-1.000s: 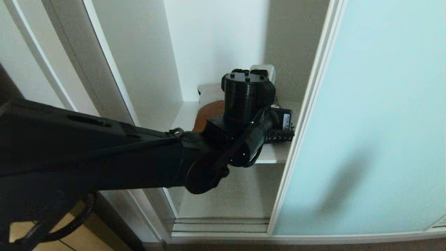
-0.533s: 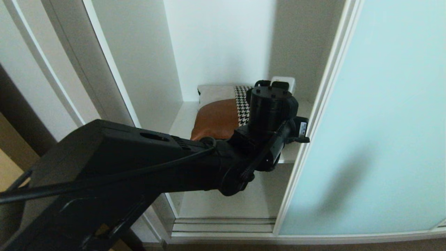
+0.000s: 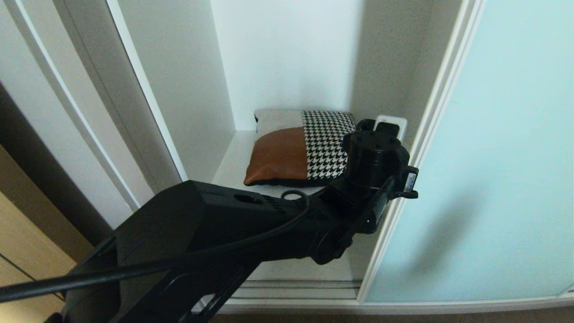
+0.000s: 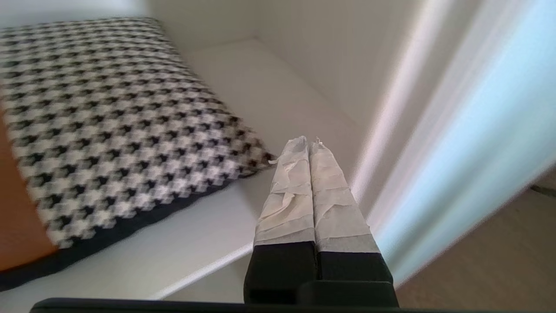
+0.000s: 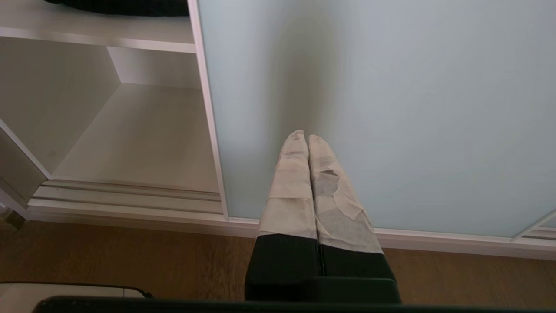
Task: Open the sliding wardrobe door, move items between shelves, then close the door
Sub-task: Open the door
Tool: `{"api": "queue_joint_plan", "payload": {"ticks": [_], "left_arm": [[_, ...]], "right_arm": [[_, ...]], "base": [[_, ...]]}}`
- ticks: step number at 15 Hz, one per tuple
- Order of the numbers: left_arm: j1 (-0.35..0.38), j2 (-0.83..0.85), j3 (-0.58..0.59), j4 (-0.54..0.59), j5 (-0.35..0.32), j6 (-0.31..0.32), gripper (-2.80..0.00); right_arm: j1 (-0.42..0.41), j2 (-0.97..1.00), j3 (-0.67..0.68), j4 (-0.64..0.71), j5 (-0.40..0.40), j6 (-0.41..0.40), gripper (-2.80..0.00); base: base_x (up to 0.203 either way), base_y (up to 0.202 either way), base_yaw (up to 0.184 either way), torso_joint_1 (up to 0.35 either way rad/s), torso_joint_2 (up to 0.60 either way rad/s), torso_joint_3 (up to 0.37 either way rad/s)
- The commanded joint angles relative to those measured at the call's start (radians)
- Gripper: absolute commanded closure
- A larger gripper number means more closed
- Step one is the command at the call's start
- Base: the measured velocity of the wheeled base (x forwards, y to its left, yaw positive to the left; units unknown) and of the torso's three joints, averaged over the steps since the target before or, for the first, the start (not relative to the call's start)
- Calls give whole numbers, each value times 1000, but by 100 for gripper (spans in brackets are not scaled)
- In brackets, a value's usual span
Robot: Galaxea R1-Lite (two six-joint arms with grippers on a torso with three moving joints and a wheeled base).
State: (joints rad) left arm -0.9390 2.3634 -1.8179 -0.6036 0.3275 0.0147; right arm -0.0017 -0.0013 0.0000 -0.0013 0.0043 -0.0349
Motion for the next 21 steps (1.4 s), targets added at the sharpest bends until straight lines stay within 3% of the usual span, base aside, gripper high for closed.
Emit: {"api": "queue_joint_plan", "payload": {"ticks": [1, 5, 21], "left_arm": [[-16, 14, -21, -3, 2, 6, 0], [-33, 75, -110, 5, 1, 17, 0], [-104, 104, -107, -12, -37, 16, 0]], "right_arm": [[0, 0, 0, 0, 0, 0, 0], [0, 0, 0, 0, 0, 0, 0], [0, 0, 0, 0, 0, 0, 0]], "base": [[0, 0, 0, 0, 0, 0], [0, 0, 0, 0, 0, 0], [0, 0, 0, 0, 0, 0]]}}
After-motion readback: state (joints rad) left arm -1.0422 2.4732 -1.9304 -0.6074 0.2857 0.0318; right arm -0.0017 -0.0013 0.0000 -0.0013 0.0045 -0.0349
